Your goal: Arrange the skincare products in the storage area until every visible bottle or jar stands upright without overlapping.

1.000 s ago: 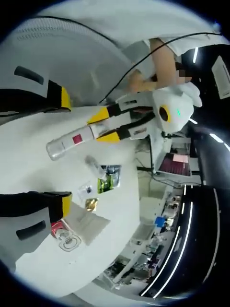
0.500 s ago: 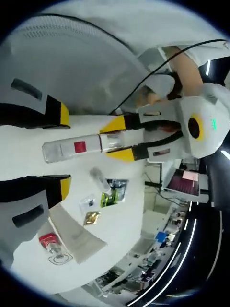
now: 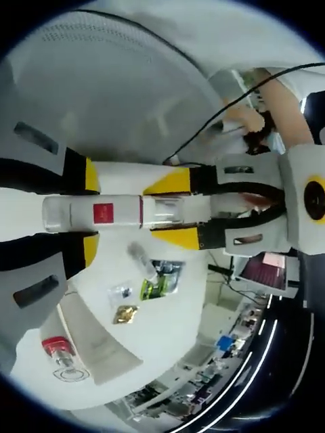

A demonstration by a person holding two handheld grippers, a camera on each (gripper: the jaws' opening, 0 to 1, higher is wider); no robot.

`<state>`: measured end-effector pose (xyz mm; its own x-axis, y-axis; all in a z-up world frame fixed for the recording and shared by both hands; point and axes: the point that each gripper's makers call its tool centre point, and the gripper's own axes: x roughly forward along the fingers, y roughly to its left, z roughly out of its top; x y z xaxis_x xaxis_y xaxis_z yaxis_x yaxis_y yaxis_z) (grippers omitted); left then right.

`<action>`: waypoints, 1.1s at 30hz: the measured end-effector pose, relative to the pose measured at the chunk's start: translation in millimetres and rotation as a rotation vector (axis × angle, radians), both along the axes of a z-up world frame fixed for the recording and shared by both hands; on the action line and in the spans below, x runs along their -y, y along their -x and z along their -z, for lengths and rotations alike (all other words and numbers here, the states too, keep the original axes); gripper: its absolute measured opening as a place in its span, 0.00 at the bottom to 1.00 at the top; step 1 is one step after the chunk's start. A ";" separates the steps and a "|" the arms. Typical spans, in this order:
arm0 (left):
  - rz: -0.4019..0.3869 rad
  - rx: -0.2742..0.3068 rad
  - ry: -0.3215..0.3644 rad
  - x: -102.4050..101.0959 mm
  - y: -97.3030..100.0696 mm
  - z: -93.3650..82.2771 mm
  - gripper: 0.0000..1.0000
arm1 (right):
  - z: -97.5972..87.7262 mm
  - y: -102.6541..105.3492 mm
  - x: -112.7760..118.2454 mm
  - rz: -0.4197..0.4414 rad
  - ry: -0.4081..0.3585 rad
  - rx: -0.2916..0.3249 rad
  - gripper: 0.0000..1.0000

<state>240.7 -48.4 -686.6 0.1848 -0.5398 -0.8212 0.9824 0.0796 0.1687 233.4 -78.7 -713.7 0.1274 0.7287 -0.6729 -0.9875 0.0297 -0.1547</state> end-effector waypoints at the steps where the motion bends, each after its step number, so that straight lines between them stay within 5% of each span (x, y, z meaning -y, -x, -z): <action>1: -0.009 0.001 0.015 2.0 -0.9 -0.2 0.25 | -0.4 -0.2 0.3 0.001 0.000 0.006 0.19; 3: -0.063 -0.019 0.082 4.3 -3.8 -1.1 0.26 | -3.6 -2.6 3.1 0.008 -0.002 0.048 0.18; 8: -0.193 -0.077 0.273 13.4 -11.2 -7.8 0.30 | -5.6 -4.0 10.6 0.061 -0.027 0.038 0.18; 16: -0.394 -0.121 0.453 7.5 -22.4 -15.5 0.43 | -13.0 -8.2 21.2 0.148 -0.076 0.042 0.18; 24: -0.615 -0.335 0.864 17.8 -20.9 -39.6 0.46 | -20.0 -15.4 20.5 0.248 -0.145 0.053 0.18; 31: -0.721 -0.379 0.923 16.2 -18.5 -23.4 0.48 | -26.1 -16.4 12.4 0.327 -0.212 0.055 0.19; 33: -0.755 -0.403 0.994 16.1 -23.6 -28.6 0.48 | -26.6 -16.3 10.4 0.337 -0.225 0.051 0.19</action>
<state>264.3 -64.5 -658.0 0.5424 -0.8152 -0.2032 0.6087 0.5480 -0.5737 249.7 -89.1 -687.1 0.4129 0.7687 -0.4884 -0.9081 0.3888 -0.1557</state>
